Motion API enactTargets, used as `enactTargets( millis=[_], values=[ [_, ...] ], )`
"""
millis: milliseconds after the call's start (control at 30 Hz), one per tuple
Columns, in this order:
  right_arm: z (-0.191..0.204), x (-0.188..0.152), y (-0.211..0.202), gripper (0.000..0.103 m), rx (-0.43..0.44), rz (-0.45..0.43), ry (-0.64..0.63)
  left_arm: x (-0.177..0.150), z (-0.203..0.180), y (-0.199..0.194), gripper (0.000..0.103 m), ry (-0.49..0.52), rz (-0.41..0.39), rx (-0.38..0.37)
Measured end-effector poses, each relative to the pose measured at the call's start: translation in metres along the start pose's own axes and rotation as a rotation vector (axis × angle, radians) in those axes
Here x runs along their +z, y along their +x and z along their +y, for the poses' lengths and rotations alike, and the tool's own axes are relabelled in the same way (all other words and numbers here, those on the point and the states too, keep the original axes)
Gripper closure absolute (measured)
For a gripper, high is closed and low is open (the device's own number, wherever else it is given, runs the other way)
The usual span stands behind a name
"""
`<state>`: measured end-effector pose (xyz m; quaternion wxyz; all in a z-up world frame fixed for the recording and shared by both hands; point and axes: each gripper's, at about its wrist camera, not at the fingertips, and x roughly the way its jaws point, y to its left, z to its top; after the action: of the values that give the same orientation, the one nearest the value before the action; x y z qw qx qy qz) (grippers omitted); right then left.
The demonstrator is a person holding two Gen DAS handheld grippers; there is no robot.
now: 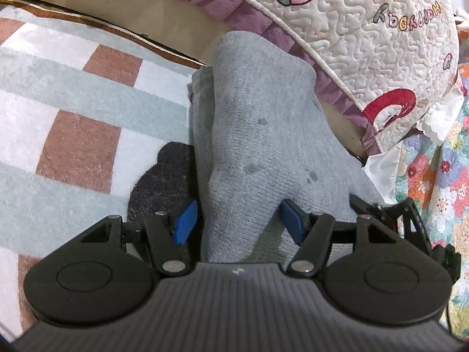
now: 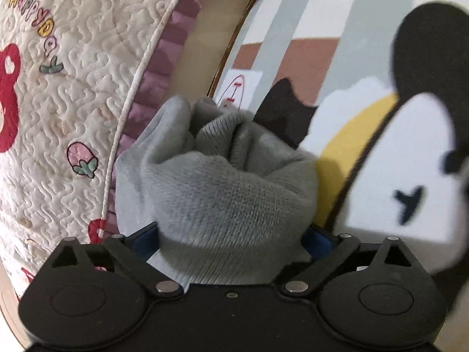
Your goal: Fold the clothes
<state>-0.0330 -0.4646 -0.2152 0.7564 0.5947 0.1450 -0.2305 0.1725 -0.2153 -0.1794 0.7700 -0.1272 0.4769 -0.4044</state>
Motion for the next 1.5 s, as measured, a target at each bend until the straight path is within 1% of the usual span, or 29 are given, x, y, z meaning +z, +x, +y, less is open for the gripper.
enactTargets(
  millis=[33, 67, 100, 133, 167, 200, 300, 333, 367, 467, 600, 733, 833, 867, 1000, 1033, 1100, 1167, 1200, 1267, 1333, 1367, 1400, 1433, 1467, 1500],
  values=[
    [0.009, 0.003, 0.006, 0.000, -0.025, 0.009, -0.065, 0.000, 0.002, 0.001, 0.035, 0.014, 0.001, 0.002],
    [0.018, 0.008, 0.012, 0.001, -0.052, 0.027, -0.113, 0.000, 0.005, -0.001, 0.031, 0.014, 0.003, 0.003],
    [0.023, 0.014, 0.015, 0.010, -0.069, 0.036, -0.137, 0.002, 0.008, -0.004, 0.031, 0.002, 0.003, -0.001],
    [0.028, 0.019, 0.016, 0.013, -0.081, 0.039, -0.153, 0.003, 0.012, -0.007, 0.031, -0.010, 0.004, -0.004],
    [0.033, 0.024, 0.015, 0.019, -0.081, 0.036, -0.177, 0.004, 0.014, -0.011, 0.034, -0.020, -0.001, -0.014],
    [0.037, 0.029, 0.012, 0.024, -0.075, 0.031, -0.206, 0.007, 0.015, -0.016, 0.034, -0.021, -0.020, -0.027],
    [0.052, 0.045, 0.006, 0.028, -0.087, -0.006, -0.365, 0.016, 0.016, -0.030, 0.034, -0.013, -0.095, -0.055],
    [0.056, 0.051, 0.005, 0.028, -0.095, -0.020, -0.410, 0.018, 0.018, -0.033, 0.034, -0.014, -0.117, -0.064],
    [0.056, 0.060, 0.007, 0.028, -0.107, -0.023, -0.412, 0.020, 0.018, -0.034, 0.034, -0.017, -0.134, -0.069],
    [0.045, 0.079, 0.005, 0.029, -0.146, -0.014, -0.363, 0.026, 0.017, -0.029, 0.033, -0.033, -0.167, -0.080],
    [0.039, 0.076, -0.002, 0.027, -0.128, -0.003, -0.395, 0.042, 0.002, -0.008, 0.031, -0.007, -0.193, -0.084],
    [0.040, 0.076, 0.000, 0.026, -0.116, 0.013, -0.410, 0.070, -0.001, 0.027, 0.031, -0.027, -0.204, -0.054],
    [0.039, 0.077, -0.001, 0.026, -0.107, 0.035, -0.429, 0.089, 0.011, 0.056, 0.031, -0.079, -0.168, -0.008],
    [0.039, 0.079, -0.002, 0.026, -0.105, 0.046, -0.433, 0.091, 0.017, 0.064, 0.030, -0.098, -0.155, -0.007],
    [0.043, 0.085, -0.001, 0.026, -0.104, 0.096, -0.458, 0.084, 0.040, 0.085, 0.015, -0.164, -0.127, -0.041],
    [0.044, 0.086, 0.000, 0.026, -0.105, 0.107, -0.462, 0.083, 0.044, 0.089, 0.014, -0.176, -0.122, -0.052],
    [0.044, 0.089, 0.001, 0.026, -0.105, 0.123, -0.451, 0.084, 0.055, 0.098, 0.009, -0.229, -0.089, -0.099],
    [0.043, 0.091, 0.003, 0.026, -0.103, 0.135, -0.447, 0.085, 0.063, 0.104, 0.009, -0.275, -0.078, -0.150],
    [0.043, 0.091, 0.003, 0.026, -0.100, 0.139, -0.454, 0.086, 0.065, 0.105, 0.008, -0.277, -0.074, -0.163],
    [0.043, 0.092, 0.004, 0.025, -0.094, 0.146, -0.466, 0.089, 0.064, 0.108, 0.007, -0.250, -0.066, -0.170],
    [0.042, 0.093, 0.009, 0.019, -0.080, 0.148, -0.503, 0.087, 0.059, 0.111, 0.005, -0.221, -0.082, -0.173],
    [0.042, 0.093, 0.013, 0.014, -0.079, 0.146, -0.523, 0.086, 0.056, 0.113, 0.006, -0.205, -0.091, -0.174],
    [0.041, 0.095, 0.017, 0.013, -0.080, 0.148, -0.531, 0.084, 0.053, 0.115, 0.014, -0.189, -0.099, -0.179],
    [0.041, 0.098, 0.019, 0.014, -0.077, 0.153, -0.521, 0.080, 0.050, 0.117, 0.018, -0.174, -0.104, -0.187],
    [0.041, 0.100, 0.019, 0.015, -0.065, 0.153, -0.508, 0.076, 0.047, 0.117, 0.030, -0.160, -0.117, -0.194],
    [0.041, 0.102, 0.018, 0.020, -0.051, 0.152, -0.496, 0.074, 0.045, 0.115, 0.038, -0.140, -0.131, -0.196]
  ],
)
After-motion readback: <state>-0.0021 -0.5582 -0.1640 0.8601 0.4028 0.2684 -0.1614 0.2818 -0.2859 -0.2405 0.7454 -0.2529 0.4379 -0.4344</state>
